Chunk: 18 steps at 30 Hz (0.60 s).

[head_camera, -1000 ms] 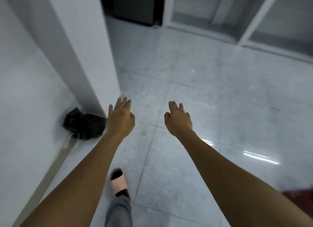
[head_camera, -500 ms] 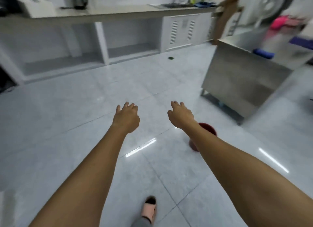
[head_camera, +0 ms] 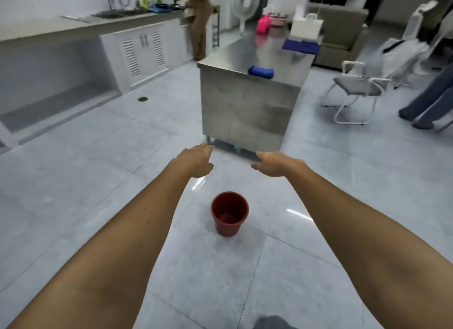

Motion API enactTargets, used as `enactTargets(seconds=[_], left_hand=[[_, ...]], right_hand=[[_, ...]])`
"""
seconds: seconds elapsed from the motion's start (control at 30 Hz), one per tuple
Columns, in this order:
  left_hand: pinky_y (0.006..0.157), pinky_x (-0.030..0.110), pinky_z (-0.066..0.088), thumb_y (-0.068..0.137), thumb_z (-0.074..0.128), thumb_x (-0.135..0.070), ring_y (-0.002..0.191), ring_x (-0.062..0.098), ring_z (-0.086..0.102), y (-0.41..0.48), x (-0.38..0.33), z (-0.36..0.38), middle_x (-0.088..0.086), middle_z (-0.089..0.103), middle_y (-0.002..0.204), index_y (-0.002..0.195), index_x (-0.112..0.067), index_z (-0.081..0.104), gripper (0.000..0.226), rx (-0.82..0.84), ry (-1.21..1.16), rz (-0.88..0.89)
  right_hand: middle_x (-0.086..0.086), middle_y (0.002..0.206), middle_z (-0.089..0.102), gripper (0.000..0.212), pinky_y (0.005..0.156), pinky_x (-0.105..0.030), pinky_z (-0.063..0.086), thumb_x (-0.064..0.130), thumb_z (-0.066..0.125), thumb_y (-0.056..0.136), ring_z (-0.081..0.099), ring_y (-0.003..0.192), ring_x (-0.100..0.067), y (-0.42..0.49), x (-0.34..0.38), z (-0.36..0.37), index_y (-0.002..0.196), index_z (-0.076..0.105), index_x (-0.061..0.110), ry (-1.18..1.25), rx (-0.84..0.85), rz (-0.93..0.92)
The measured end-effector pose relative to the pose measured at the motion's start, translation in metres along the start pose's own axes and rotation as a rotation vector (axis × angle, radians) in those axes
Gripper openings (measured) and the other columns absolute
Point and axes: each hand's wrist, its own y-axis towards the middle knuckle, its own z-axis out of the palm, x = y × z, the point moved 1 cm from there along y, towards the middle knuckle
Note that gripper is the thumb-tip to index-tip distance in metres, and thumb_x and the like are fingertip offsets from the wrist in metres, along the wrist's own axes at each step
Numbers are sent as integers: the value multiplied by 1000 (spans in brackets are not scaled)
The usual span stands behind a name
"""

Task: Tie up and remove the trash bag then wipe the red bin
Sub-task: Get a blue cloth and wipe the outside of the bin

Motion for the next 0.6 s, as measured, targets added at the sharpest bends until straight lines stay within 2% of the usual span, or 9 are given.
enactTargets(seconds=[0.13, 0.23, 0.37, 0.53, 0.6], left_hand=[[110, 44, 32, 93, 45, -25, 135, 33, 35, 97, -40, -27, 11, 32, 151, 142, -12, 30, 54, 11, 49, 25], [100, 42, 42, 91, 48, -19, 120, 34, 50, 181, -77, -56, 14, 50, 136, 131, -12, 45, 41, -64, -23, 61], [104, 43, 40, 91, 46, -21, 126, 34, 45, 272, -114, -82, 16, 45, 141, 135, -9, 42, 46, -103, -61, -24], [105, 45, 39, 93, 44, -25, 130, 32, 42, 369, -155, -102, 13, 36, 148, 144, -18, 31, 54, -36, -141, -69], [106, 46, 39, 93, 44, -23, 129, 32, 42, 408, -156, -113, 13, 38, 147, 142, -16, 34, 51, -47, -128, -107]], right_hand=[[-15, 152, 40, 56, 111, -43, 35, 46, 37, 101, 41, 136, -33, 65, -60, -60, 144, 38, 10, -63, -42, -11], [-14, 159, 30, 62, 115, -42, 30, 45, 36, 102, 32, 144, -32, 130, -106, -113, 152, 25, 10, -76, -89, -34], [-13, 159, 29, 63, 115, -42, 28, 46, 35, 101, 29, 145, -31, 205, -159, -164, 153, 25, 11, -107, -89, -89], [-10, 159, 31, 63, 114, -42, 29, 48, 38, 100, 31, 144, -29, 303, -214, -222, 152, 26, 15, -191, -5, -120], [-7, 160, 29, 65, 115, -42, 28, 49, 39, 99, 30, 145, -28, 343, -227, -239, 153, 25, 17, -210, 21, -141]])
